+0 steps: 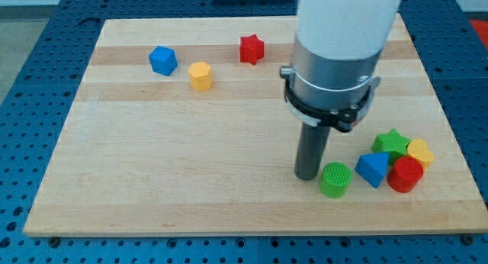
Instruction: Point your arm towards the yellow hexagon
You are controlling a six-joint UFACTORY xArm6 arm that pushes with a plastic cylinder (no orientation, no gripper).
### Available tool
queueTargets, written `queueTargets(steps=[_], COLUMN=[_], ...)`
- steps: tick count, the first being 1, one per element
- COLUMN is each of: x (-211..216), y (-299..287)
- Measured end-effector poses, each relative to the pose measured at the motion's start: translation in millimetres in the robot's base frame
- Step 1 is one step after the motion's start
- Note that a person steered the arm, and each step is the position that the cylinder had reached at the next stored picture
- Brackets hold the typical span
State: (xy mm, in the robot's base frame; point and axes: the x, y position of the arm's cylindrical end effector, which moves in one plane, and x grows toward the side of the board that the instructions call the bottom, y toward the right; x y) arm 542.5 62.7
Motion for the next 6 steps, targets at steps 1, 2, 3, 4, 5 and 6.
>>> queueTargets(steps=[1,2,3,4,5,6], x=[-42,-96,-151,-193,-227,-221], y=[-21,-32,-83,-128,-181,-250])
